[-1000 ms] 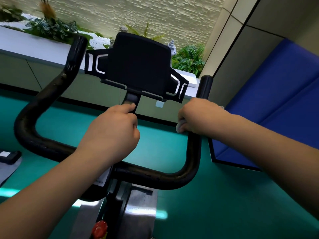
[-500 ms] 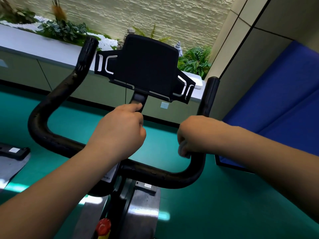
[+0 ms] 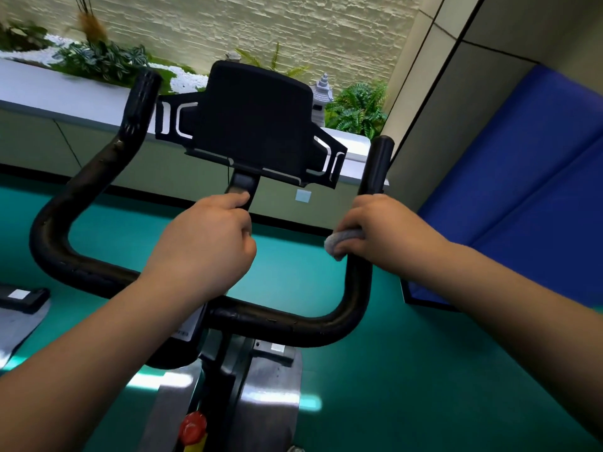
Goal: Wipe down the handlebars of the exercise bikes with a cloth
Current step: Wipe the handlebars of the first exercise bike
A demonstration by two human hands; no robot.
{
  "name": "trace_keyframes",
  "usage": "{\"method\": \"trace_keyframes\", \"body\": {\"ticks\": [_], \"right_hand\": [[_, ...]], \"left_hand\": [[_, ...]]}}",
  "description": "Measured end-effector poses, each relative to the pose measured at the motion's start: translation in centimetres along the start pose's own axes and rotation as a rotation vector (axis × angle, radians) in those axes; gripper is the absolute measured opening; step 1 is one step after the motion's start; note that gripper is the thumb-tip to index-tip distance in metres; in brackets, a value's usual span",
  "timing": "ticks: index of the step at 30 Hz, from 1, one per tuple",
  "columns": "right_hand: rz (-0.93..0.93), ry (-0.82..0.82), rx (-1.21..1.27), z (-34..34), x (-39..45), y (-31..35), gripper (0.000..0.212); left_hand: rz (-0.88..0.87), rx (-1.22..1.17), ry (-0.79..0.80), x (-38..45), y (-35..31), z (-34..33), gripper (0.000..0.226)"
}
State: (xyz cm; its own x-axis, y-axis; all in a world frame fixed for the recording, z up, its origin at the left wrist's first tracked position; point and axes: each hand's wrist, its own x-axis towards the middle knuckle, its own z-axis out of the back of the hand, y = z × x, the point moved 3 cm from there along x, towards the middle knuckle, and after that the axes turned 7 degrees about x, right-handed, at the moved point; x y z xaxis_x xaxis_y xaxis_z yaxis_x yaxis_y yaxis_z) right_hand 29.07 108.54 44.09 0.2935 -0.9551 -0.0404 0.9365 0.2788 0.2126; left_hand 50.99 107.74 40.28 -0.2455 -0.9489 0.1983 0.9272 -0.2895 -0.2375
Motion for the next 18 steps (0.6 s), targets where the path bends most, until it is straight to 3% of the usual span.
{"method": "trace_keyframes", "body": {"ticks": [5, 11, 18], "right_hand": [[0.003, -0.135, 0.292, -2.0, -4.3, 0.8, 0.017], [-0.105, -0.385, 0.384, -2.4, -5.4, -1.6, 0.023], [-0.048, -0.457, 0.489, -4.4, -8.5, -0.2, 0.022]], "left_hand": [[0.010, 0.015, 0.012, -0.2, -0.2, 0.2, 0.022], [-0.001, -0.003, 0.046, -0.8, -0.2, 0.3, 0.020], [-0.008, -0.043, 0.019, -3.0, 0.1, 0.2, 0.019]]}}
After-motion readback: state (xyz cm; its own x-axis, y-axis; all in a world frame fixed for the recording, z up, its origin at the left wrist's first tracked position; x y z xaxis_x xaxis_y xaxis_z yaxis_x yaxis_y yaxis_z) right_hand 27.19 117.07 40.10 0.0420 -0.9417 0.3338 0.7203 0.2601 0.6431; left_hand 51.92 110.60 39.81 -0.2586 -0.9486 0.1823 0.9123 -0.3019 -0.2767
